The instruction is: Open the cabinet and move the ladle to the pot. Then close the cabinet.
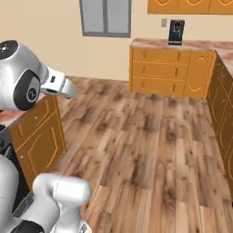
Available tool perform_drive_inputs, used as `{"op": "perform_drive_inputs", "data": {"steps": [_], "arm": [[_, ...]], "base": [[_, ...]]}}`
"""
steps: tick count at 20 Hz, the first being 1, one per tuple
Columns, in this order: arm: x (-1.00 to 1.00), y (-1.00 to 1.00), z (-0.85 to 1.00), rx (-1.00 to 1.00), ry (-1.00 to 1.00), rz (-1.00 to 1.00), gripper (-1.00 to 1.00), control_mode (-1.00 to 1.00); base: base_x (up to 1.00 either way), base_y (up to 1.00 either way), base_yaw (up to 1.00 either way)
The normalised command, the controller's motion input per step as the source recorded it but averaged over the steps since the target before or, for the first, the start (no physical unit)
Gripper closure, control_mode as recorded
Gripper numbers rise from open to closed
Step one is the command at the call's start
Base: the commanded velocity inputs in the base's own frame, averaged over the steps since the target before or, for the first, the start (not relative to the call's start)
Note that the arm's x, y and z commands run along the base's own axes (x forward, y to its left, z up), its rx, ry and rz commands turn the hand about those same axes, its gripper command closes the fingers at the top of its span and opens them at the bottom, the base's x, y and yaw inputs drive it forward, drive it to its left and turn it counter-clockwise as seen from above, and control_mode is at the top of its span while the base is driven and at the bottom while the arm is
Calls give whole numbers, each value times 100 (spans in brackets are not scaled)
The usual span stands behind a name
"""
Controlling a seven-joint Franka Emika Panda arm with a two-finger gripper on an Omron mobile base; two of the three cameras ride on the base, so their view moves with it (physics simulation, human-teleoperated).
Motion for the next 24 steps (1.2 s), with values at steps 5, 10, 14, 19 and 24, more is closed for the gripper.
{"op": "perform_drive_inputs", "data": {"steps": [5, 10, 14, 19, 24], "arm": [[0, 0, 0, 0, 0, 0, -100, 100], [0, 0, 0, 0, 0, 0, -100, 100], [0, 0, 0, 0, 0, 0, -100, 100], [0, 0, 0, 0, 0, 0, -100, 100], [0, 0, 0, 0, 0, 0, -100, 100]], "base": [[0, 0, -90], [0, 0, -87], [0, 0, -85], [9, 25, -76], [75, 90, -41]]}}
